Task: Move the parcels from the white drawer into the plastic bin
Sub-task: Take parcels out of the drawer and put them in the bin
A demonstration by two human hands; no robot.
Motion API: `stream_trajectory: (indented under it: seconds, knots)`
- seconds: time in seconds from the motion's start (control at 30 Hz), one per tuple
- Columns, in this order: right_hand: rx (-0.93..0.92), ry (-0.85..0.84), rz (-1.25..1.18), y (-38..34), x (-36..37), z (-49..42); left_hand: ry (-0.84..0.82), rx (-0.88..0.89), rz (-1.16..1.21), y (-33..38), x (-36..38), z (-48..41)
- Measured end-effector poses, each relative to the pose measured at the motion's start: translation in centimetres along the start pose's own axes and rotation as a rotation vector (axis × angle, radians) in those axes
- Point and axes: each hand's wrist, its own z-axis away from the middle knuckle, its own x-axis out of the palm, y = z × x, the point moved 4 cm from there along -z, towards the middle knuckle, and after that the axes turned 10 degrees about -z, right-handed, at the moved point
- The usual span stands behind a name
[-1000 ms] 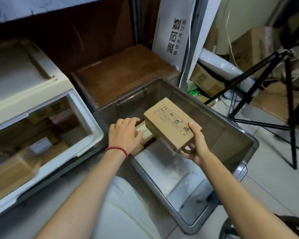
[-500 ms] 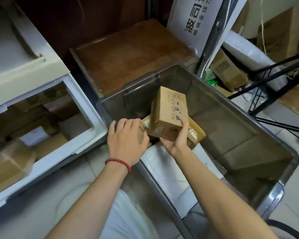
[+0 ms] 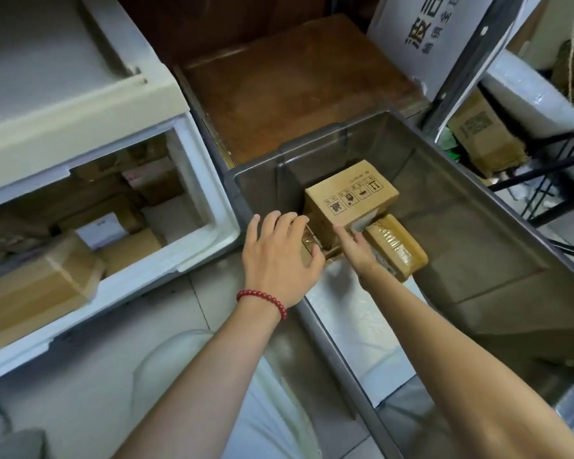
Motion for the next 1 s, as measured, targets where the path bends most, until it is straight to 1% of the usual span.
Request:
stream_trajectory:
  seconds: [0.1,0.2,0.3,0.37,0.47,0.53,0.6,0.67,0.77,0.87,1.0]
  knots:
    - [-0.232,0.121,0.298,-0.9,-2.0,1.2,-0.009,-0.009,0.022,-0.2,-0.4,0.3]
    - [-0.45,0.183,0.419,-3.4,-2.9,2.9,-0.052,-0.029,0.027,-1.7,-0.8,0.9]
    - [-0.651,0.143,0.548,-6.6,-2.1,5.7,-0.047,-0.122,0.018,-4.9,-2.2,1.5]
    - [-0.734,0.093,0.66,-8.3,-0.8,7.5,-0.046,-0.169,-0.057,-7.7,-3.3,2.2]
    - [-0.884,0.02,0.844,-10.4,2.3,10.3,-0.105,-0.258,-0.149,-13.1,-4.7,4.7]
    - [-0.958,-0.036,0.915,-11.1,4.6,12.2,-0.14,-0.343,-0.181,-16.9,-5.6,7.2]
    - [-0.999,-0.099,0.953,-11.1,7.1,13.9,-0.18,-0.412,-0.229,-20.2,-6.4,9.9]
    - [-1.034,-0.162,0.968,-10.8,10.0,15.5,-0.203,-0.483,-0.228,-22.9,-7.1,12.4]
    - [-1.036,-0.292,0.997,-9.7,14.9,17.1,-0.212,-0.565,-0.226,-26.3,-8.0,15.5]
    - [-0.94,-0.43,1.044,-8.5,19.9,18.1,-0.215,-0.651,-0.2,-29.2,-8.4,17.9]
    - [-0.8,-0.547,1.062,-7.0,25.8,18.8,-0.21,-0.725,-0.14,-32.1,-8.2,19.1]
